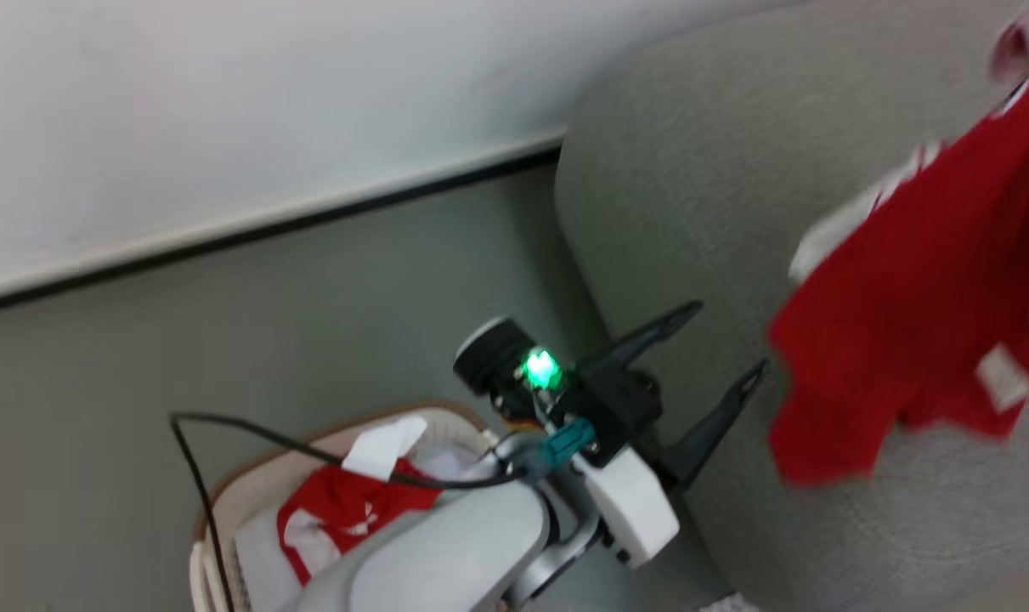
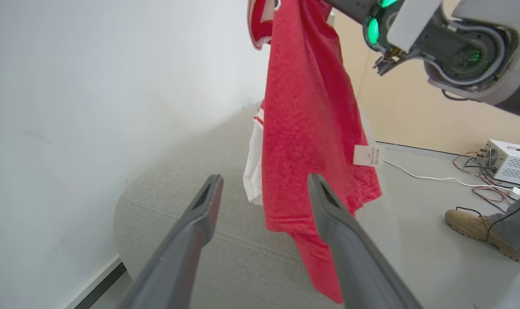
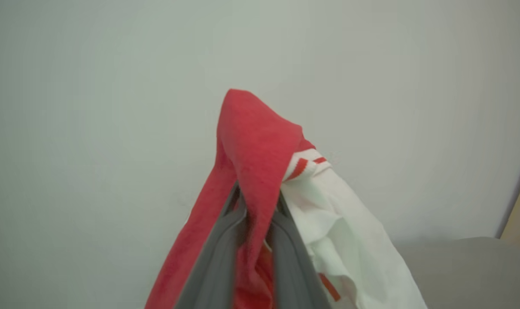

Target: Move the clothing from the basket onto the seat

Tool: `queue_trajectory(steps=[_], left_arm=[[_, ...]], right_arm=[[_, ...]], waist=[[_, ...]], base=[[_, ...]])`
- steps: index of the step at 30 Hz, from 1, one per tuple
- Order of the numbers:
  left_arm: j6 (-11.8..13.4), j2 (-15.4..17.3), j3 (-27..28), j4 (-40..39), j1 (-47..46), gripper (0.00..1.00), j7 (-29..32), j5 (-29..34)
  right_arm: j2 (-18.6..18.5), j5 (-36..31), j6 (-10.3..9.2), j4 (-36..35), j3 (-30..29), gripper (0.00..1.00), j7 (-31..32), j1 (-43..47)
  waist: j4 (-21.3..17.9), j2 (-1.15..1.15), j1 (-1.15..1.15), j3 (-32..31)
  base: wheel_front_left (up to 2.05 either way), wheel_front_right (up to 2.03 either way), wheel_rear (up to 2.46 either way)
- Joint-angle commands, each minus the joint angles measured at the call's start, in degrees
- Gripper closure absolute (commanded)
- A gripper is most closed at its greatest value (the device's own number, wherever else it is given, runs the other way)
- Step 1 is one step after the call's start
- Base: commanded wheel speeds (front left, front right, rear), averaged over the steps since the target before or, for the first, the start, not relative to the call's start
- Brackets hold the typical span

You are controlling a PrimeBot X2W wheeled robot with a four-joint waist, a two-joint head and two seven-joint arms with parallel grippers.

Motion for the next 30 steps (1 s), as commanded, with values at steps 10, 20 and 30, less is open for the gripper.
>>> queue_trajectory(steps=[10,20,30], left_arm=[[-1.71,-1.43,0.48,-0.28,-11.76,0.00,0.04,3.70],[-0.90,-1.61,-0.10,0.77,-11.51,0.00,-0.37,3.07],[0.54,-0.11,0.91,1.75,-8.22,0.00,-2.22,1.36]], right_arm=[[-7.48,-2.75,-0.12,13.62,-14.45,1.00,3.31,-29.79],[-11.62,-13.24,-0.12,36.90,-25.12,1.00,-0.07,-30.85],[-6.95,-21.42,-0.12,53.25,-35.71,0.00,-6.22,-28.56]], waist=[[9.79,-0.01,-0.01,17.74],[12.89,-0.01,-0.01,20.21],[13.45,-0.01,-0.01,17.73]], base=[[0.00,0.00,0.00],[0.00,0.00,0.00],[0.00,0.00,0.00]])
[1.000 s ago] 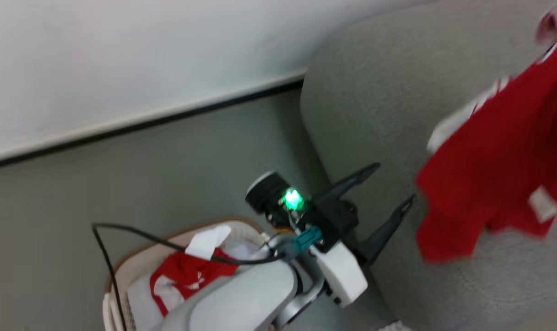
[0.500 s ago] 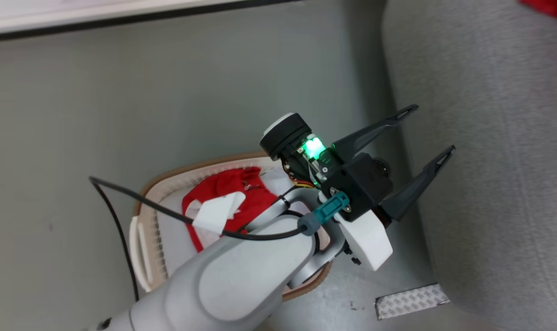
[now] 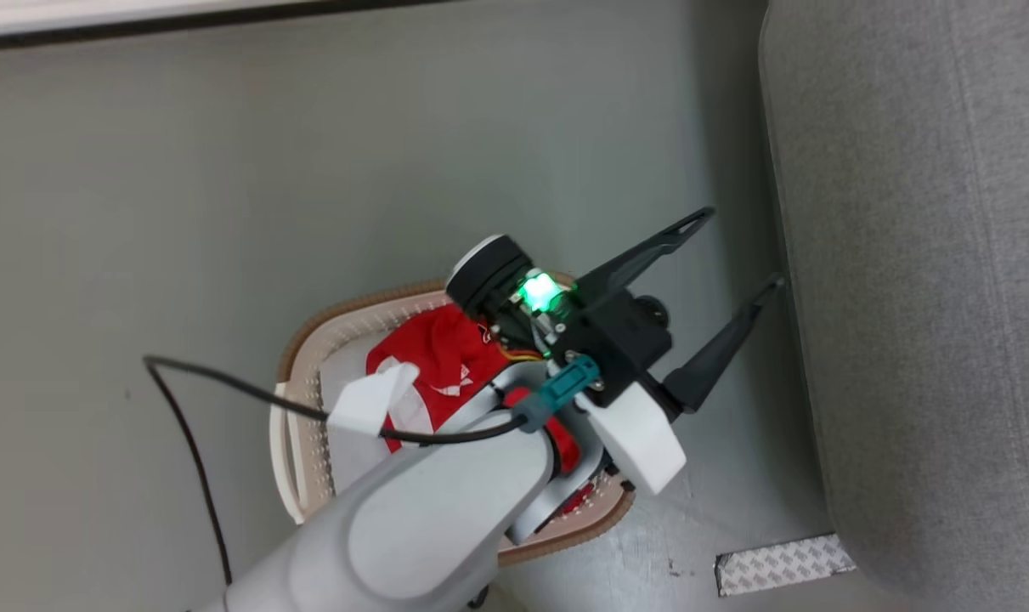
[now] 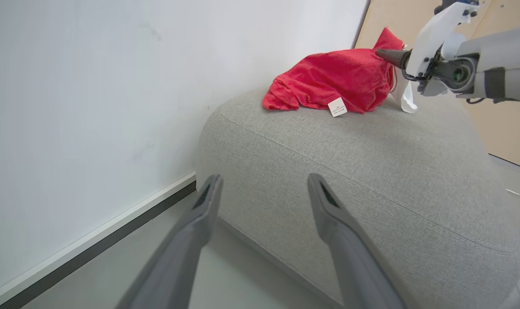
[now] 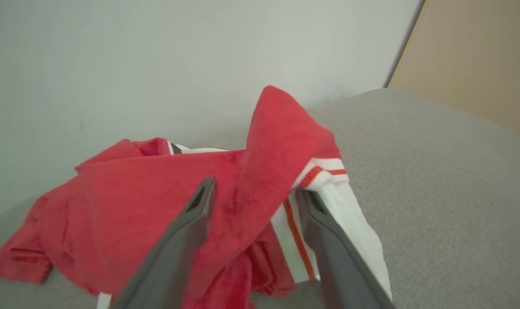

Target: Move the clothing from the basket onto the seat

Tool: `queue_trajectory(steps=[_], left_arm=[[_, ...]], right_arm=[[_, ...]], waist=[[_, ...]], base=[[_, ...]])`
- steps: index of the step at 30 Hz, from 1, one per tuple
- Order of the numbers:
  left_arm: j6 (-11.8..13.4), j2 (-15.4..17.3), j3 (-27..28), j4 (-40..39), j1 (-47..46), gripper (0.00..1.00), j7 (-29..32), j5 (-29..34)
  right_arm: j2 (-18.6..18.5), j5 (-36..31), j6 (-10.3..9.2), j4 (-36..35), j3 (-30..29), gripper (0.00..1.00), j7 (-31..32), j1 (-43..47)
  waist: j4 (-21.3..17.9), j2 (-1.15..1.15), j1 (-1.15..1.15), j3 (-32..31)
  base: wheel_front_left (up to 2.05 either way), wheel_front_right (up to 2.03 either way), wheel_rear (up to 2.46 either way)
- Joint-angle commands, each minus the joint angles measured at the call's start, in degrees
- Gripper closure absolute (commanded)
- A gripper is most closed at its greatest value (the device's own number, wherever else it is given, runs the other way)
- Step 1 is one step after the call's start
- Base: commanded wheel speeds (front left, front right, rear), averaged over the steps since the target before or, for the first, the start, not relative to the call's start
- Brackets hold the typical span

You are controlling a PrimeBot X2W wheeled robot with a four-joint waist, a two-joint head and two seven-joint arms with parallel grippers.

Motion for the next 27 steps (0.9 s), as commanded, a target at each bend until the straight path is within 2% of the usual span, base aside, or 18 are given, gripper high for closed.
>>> queue_trajectory(steps=[1,5,10,12,18,21,22,27], left_arm=[[0.42,0.50,0.33,0.31,1.46,0.00,-1.01,-0.69],[1.22,0.77,1.07,0.87,3.57,0.00,-2.11,-1.99],[2.78,2.50,2.27,1.90,7.85,0.00,-3.76,-3.73],[4.06,3.53,3.36,2.56,11.15,0.00,-4.82,-5.30],[7.00,5.82,5.88,3.87,19.05,0.00,-7.04,-8.48],[8.82,7.34,7.74,4.32,23.39,0.00,-7.97,-10.28],[8.82,7.34,7.74,4.32,23.39,0.00,-7.97,-10.28],[10.80,9.97,10.73,4.53,29.90,0.00,-9.01,-11.88]], right_arm=[[1.37,-0.01,-0.12,0.37,0.54,0.00,-0.84,1.09],[2.85,0.44,-0.12,-0.15,2.67,0.00,-1.69,4.60],[6.80,1.78,-0.13,-4.83,7.44,0.00,-2.07,13.16],[9.17,3.19,-0.12,-11.15,10.24,0.00,-2.11,19.96],[13.21,6.04,-0.12,-24.54,15.58,0.00,-2.11,33.83],[14.20,7.57,-0.12,-30.92,18.48,0.00,-2.12,40.39],[14.20,7.57,-0.12,-30.92,18.48,0.00,-2.12,40.39],[15.33,8.71,-0.12,-39.87,23.17,0.00,-2.12,49.28]], waist=[[-0.15,0.00,-0.01,-1.78],[-0.40,0.00,-0.01,-4.68],[-0.86,0.00,-0.01,-10.27],[-0.81,0.00,-0.01,-14.36],[0.41,0.00,-0.01,-22.93],[1.67,0.00,-0.01,-26.53],[1.67,0.00,-0.01,-26.53],[3.94,0.00,-0.01,-30.70]], base=[[0.00,0.00,0.00],[0.00,0.00,0.00],[0.00,0.00,0.00],[0.00,0.00,0.00],[0.00,0.00,0.00],[0.00,0.00,0.00],[0.00,0.00,0.00],[0.00,0.00,0.00]])
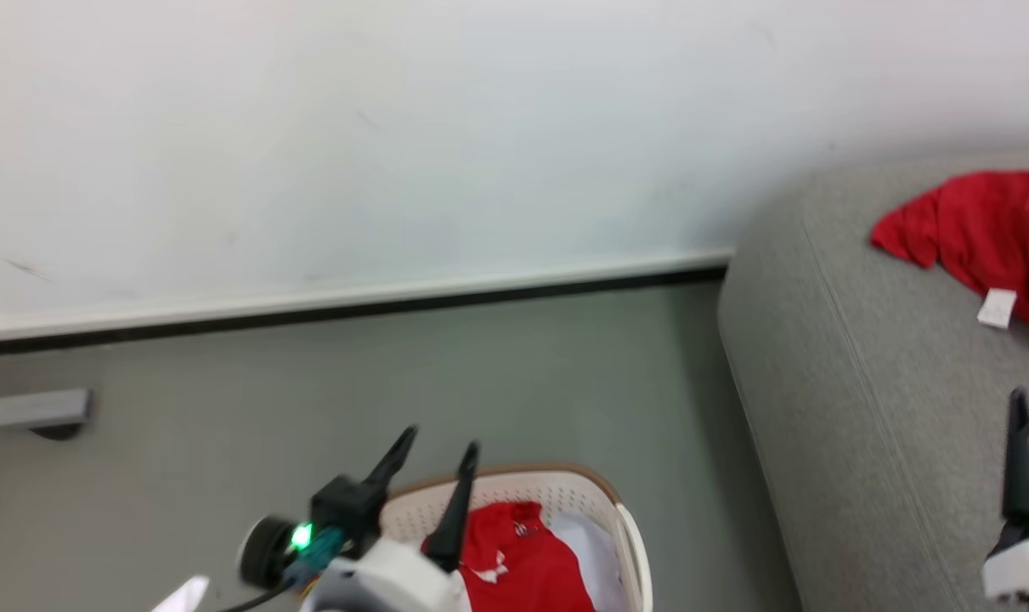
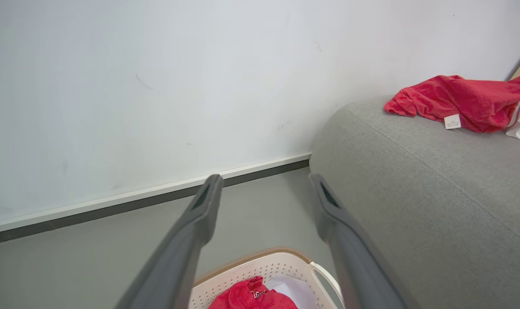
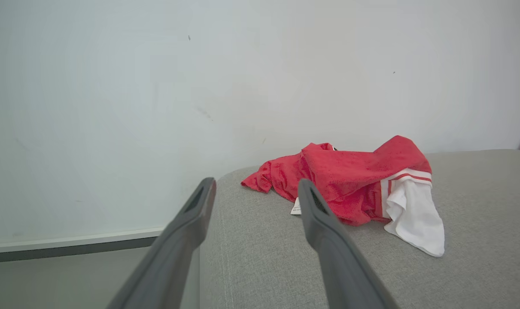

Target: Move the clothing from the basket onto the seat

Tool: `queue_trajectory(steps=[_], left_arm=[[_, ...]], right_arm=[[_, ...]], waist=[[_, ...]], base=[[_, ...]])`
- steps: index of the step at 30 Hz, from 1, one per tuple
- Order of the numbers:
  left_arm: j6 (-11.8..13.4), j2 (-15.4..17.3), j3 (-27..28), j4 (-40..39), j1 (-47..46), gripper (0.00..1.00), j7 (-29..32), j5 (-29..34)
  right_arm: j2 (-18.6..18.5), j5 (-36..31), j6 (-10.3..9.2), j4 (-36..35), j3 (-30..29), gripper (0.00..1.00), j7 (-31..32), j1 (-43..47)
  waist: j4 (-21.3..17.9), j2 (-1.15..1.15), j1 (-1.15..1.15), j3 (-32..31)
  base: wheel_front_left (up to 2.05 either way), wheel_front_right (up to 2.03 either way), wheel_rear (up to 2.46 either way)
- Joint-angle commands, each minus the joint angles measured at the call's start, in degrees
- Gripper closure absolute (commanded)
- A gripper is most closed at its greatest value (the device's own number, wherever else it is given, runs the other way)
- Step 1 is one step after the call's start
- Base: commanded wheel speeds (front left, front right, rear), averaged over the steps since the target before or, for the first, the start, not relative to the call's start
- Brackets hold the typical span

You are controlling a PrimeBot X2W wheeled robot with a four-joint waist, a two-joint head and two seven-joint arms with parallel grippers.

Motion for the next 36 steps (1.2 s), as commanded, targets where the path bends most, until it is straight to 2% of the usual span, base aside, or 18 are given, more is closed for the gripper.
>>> queue_trajectory(steps=[1,6,11,19,24,36], left_arm=[[0.28,0.73,0.57,0.20,1.68,0.00,-0.23,-0.18],[1.42,1.78,4.62,-0.38,7.25,0.00,-0.65,-0.03],[1.44,0.34,11.15,-3.14,12.98,0.00,-0.60,3.25],[-2.23,-3.13,19.93,-3.78,20.07,0.00,-0.62,8.87],[-4.61,-5.24,24.63,-3.83,23.42,0.00,-0.62,12.09],[-9.77,-9.60,29.86,-2.62,25.18,0.00,-0.63,17.97]], right_arm=[[-0.01,0.28,-0.13,-1.02,0.63,0.00,-0.19,1.65],[0.68,-0.49,-0.12,-4.37,4.56,0.00,-0.19,7.63],[2.69,-2.60,-0.12,-5.51,7.19,0.00,-0.19,11.59],[6.47,-4.81,-0.12,-6.13,10.20,0.00,-0.20,14.67],[7.21,-4.60,-0.12,-5.62,11.13,0.00,-0.20,15.10],[7.62,-4.04,-0.12,-4.41,10.92,0.00,-0.20,15.34]], waist=[[2.44,0.00,0.03,-3.17],[4.87,0.00,0.03,-5.99],[6.54,0.00,0.03,-7.22],[6.85,0.00,0.03,-8.86],[6.74,0.00,0.03,-9.71],[7.77,0.00,0.03,-10.34]], base=[[0.00,0.00,0.00],[0.00,0.00,0.00],[0.00,0.00,0.00],[0.00,0.00,0.00],[0.00,0.00,0.00],[0.00,0.00,0.00]])
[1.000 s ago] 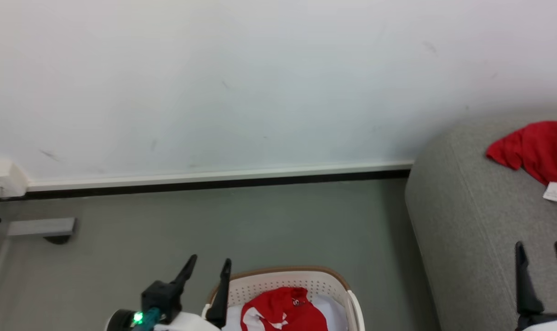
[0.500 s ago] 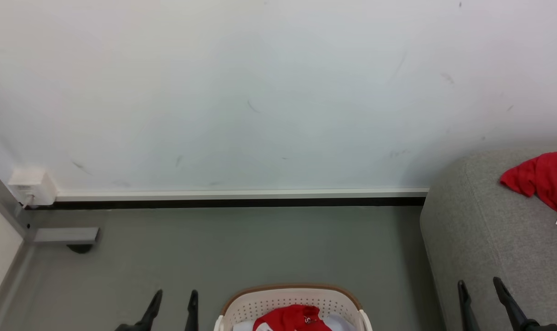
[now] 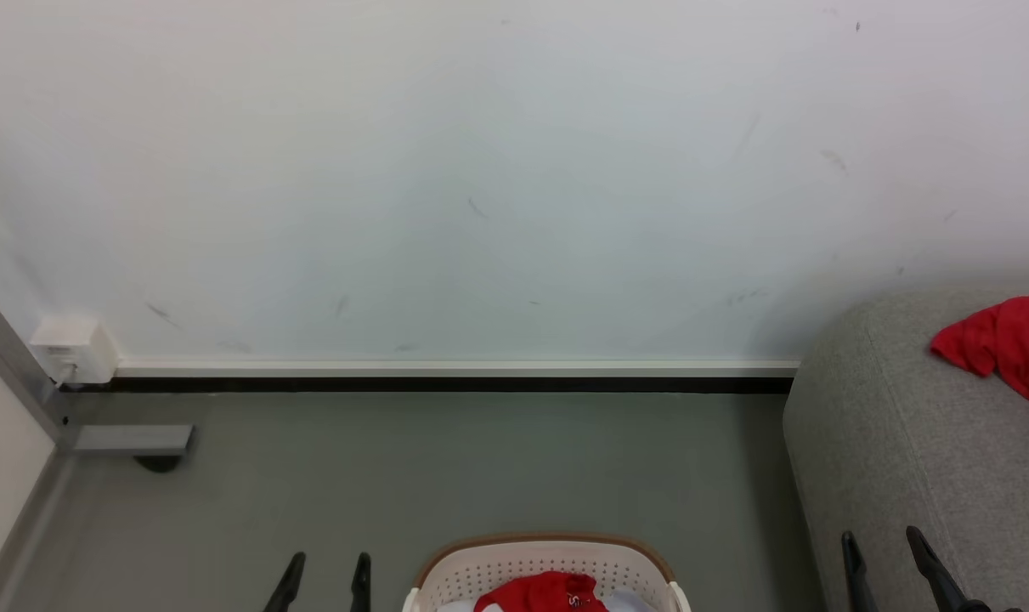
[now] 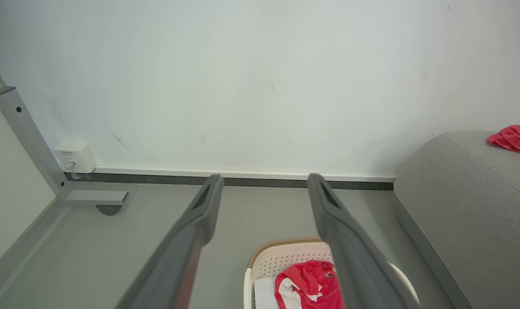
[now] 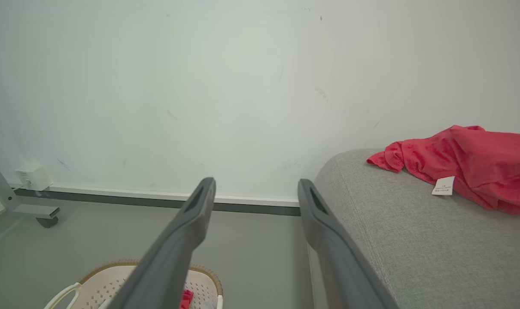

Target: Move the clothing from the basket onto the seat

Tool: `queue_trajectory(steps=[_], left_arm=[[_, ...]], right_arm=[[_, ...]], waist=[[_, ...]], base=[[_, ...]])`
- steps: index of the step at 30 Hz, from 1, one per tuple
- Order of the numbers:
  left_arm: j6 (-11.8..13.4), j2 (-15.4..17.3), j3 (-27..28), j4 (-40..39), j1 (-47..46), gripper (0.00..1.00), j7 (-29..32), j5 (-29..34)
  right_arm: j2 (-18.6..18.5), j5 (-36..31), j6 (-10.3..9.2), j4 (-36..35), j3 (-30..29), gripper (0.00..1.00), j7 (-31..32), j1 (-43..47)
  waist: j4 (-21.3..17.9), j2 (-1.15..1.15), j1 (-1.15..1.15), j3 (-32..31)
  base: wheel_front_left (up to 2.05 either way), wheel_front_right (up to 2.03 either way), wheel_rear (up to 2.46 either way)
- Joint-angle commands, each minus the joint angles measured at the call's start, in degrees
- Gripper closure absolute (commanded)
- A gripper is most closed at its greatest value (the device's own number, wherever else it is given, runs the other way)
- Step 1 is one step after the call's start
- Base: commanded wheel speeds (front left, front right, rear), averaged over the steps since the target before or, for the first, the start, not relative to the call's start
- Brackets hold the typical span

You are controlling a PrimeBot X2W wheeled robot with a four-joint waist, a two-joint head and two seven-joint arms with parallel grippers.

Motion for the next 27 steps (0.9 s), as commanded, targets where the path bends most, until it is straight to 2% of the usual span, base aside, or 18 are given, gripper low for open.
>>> queue_trajectory(steps=[1,9,16,21,27], left_arm=[[-0.46,-0.26,0.54,0.13,0.76,0.00,-0.05,0.69],[-2.35,-1.78,2.61,0.59,0.72,0.00,-0.05,2.92],[-4.04,-2.49,2.46,3.05,-1.75,0.00,-0.04,4.41],[-5.38,-2.78,0.52,7.97,-5.51,0.00,-0.04,6.23],[-6.53,-3.02,-2.43,17.44,-12.30,0.00,1.40,7.73]], right_arm=[[0.06,0.12,-0.12,0.26,0.00,0.00,-0.21,0.53],[0.06,0.43,-0.12,0.13,0.14,0.00,-0.21,-0.15],[0.07,0.17,-0.12,-1.04,0.52,0.00,-0.21,-2.07],[0.04,-0.32,-0.12,-2.34,0.94,0.00,-0.21,-3.45],[-0.26,0.17,-0.12,-5.29,0.82,0.00,-0.20,-5.75]], waist=[[-0.03,0.00,0.00,0.06],[-1.17,0.00,0.00,0.65],[-5.11,0.00,0.00,2.10],[-9.10,0.00,0.00,3.87],[-13.93,0.00,0.00,7.54]], base=[[0.00,0.00,0.00],[0.00,0.00,0.00],[0.00,0.00,0.00],[0.00,0.00,0.00],[0.00,0.00,0.00]])
